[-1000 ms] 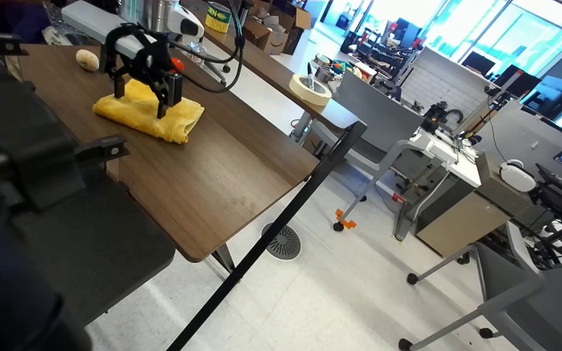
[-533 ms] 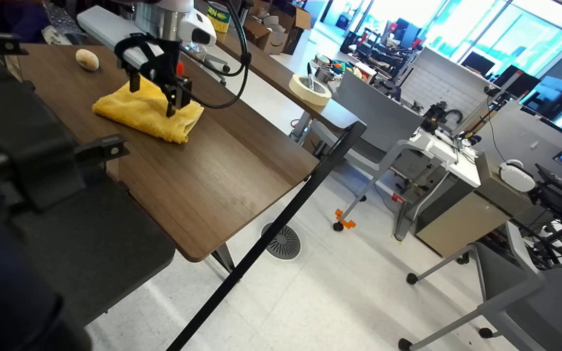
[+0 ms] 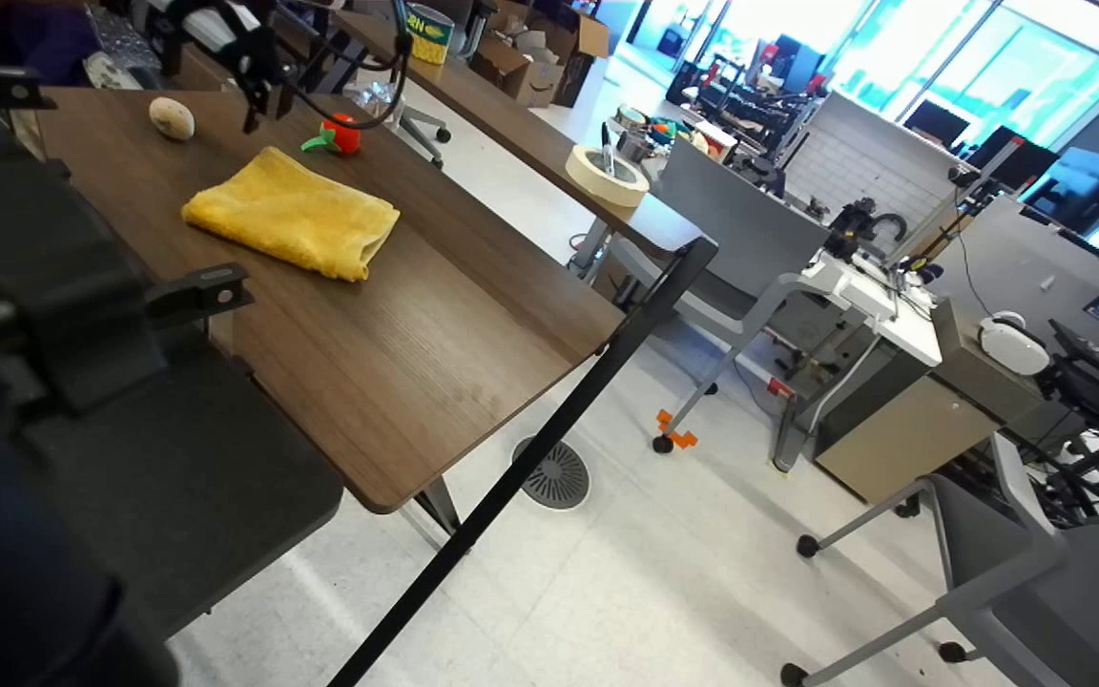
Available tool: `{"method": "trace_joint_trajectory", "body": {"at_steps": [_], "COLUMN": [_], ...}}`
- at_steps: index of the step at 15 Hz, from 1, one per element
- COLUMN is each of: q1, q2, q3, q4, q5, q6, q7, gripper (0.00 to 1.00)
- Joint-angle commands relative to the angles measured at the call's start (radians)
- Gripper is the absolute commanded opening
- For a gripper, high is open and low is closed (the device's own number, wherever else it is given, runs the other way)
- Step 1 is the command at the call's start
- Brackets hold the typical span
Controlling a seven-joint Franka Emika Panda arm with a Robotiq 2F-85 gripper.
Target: Wipe the right side of the table with the towel, move the rose to the left then move the potato to the right and wipe the left side of the table
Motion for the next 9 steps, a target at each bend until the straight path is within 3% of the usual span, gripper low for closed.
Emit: {"method": "trace_joint_trajectory", "body": {"at_steps": [1,5,9], "q1": [0.26,0.587,0.772], "q2": [0.044,0.099,0.121], "q3": [-0.126,-0.336,-0.466], "q4": [0.121,0.247,0.295], "q5": [-0.061,-0.121,-0.17], "q6": [-0.132,-0.2,-0.257], "q7": [0.124,0.286,0.392], "gripper": [1.0,1.0,1.0]}}
